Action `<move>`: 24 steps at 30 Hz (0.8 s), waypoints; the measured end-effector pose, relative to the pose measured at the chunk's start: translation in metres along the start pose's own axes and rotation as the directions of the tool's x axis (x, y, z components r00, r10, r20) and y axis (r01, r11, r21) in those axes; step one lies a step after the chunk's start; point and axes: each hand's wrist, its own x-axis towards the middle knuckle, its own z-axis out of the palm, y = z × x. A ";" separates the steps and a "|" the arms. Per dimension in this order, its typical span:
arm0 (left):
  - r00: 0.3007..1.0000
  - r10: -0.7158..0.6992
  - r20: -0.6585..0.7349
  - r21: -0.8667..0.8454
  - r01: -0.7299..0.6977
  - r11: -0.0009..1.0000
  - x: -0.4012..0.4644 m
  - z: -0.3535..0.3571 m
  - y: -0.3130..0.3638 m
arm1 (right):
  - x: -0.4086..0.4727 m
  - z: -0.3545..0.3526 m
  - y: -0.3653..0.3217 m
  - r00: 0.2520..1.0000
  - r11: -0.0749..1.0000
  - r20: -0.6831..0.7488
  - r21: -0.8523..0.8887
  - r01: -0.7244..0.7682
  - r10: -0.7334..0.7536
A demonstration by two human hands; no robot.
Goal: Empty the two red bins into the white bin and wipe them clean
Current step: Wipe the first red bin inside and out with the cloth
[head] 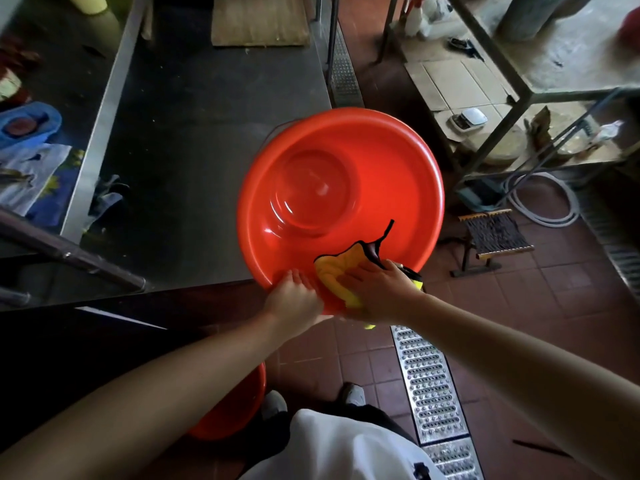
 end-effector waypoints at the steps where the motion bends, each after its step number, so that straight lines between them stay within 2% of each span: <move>1: 1.000 0.005 0.006 0.027 -0.005 1.000 0.000 -0.001 0.001 | 0.004 0.002 -0.004 1.000 1.000 -0.019 0.015 -0.021 0.021; 3: 0.999 -0.012 -0.041 0.035 0.013 0.999 -0.002 -0.003 0.001 | 0.011 0.008 -0.009 0.999 0.999 -0.036 0.033 -0.037 0.038; 6: 0.995 0.004 -0.096 0.064 0.002 0.998 -0.007 -0.004 0.005 | 0.020 0.013 0.001 0.997 0.997 0.024 0.044 -0.071 0.070; 9: 0.996 0.007 -0.094 0.105 0.003 0.995 -0.013 -0.008 0.014 | 0.032 0.012 0.026 0.974 0.981 0.124 -0.068 -0.184 0.191; 11: 0.992 0.001 -0.128 0.113 0.013 0.993 -0.012 -0.011 0.017 | 0.040 0.014 0.028 0.951 0.962 0.151 -0.072 -0.262 0.270; 13: 0.989 0.016 -0.144 0.099 -0.002 0.995 -0.009 -0.010 0.021 | 0.046 0.017 0.010 0.949 0.961 0.180 0.051 -0.272 0.259; 15: 0.989 0.028 -0.142 0.083 -0.016 0.996 -0.007 -0.006 0.025 | 0.048 0.024 -0.018 0.974 0.959 0.173 0.218 -0.183 0.147; 17: 0.989 0.011 -0.148 0.071 -0.001 0.997 -0.006 -0.001 0.027 | 0.046 0.028 -0.028 0.987 0.942 0.141 0.313 -0.119 0.078; 18: 0.989 0.000 -0.149 0.055 0.008 0.998 -0.007 0.002 0.027 | 0.047 0.030 -0.019 0.988 0.945 0.135 0.307 -0.112 0.073; 20: 0.989 -0.011 -0.145 0.035 0.016 0.999 -0.006 0.006 0.029 | 0.050 0.039 0.008 0.982 0.984 0.159 0.136 -0.119 0.097; 22: 0.991 -0.009 -0.133 0.041 0.014 0.999 -0.005 0.009 0.032 | 0.056 0.043 0.031 0.964 0.980 0.176 -0.001 -0.200 0.197; 24: 0.993 0.000 -0.115 0.035 0.004 0.999 -0.002 0.009 0.035 | 0.067 0.045 0.030 0.944 0.954 0.150 0.002 -0.299 0.295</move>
